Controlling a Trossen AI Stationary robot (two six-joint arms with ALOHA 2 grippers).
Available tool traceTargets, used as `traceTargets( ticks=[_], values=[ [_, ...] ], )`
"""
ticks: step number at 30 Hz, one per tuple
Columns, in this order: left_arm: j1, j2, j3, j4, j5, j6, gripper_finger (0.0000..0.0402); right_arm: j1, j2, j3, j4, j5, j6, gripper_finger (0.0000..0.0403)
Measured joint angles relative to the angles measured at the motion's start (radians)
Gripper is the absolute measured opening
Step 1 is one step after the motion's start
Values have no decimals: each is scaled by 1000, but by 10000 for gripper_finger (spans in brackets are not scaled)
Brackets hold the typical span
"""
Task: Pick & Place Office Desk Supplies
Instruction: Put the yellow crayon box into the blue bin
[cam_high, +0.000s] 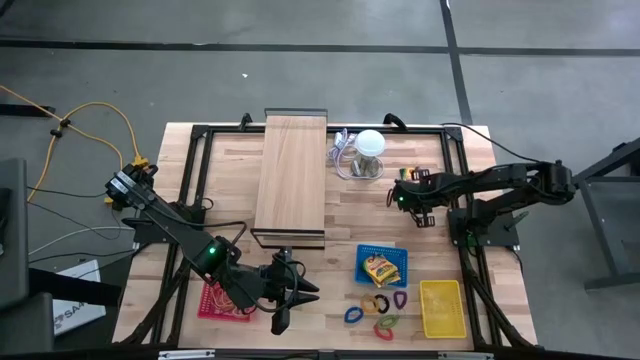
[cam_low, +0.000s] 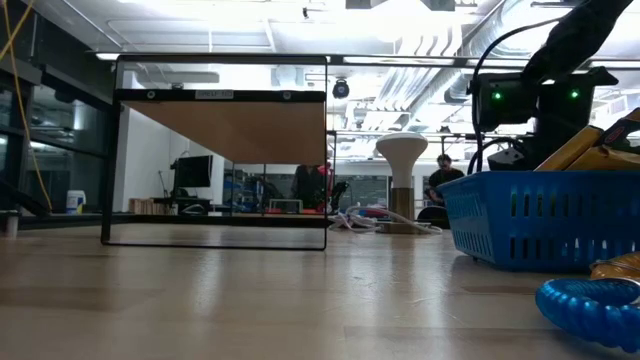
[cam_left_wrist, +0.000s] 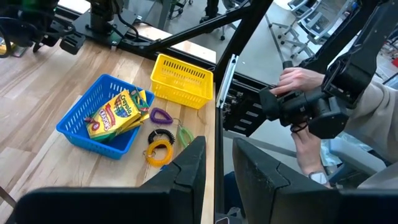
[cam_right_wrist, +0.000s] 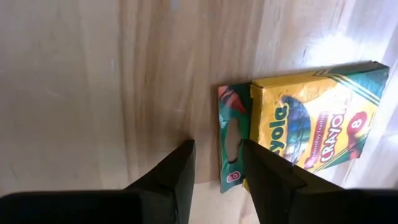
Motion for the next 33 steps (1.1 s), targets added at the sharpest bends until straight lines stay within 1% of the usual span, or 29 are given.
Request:
traceTargets(
  ticks=[7,15,20,24,29,33],
  values=[
    [0,0,0,0,0,0,77,0,2,-2,21,47,30,125],
    [0,0,0,0,0,0,77,0,2,-3,37,61,33,125],
    [0,0,0,0,0,0,77,30,3,-4,38,71,34,122],
    [0,0,0,0,0,0,77,43,4,-5,35,45,32,96],
    [0,0,0,0,0,0,77,13,2,-3,30,-12,32,54],
    [0,0,0,0,0,0,77,-4,2,-3,33,-28,31,34]
  ],
)
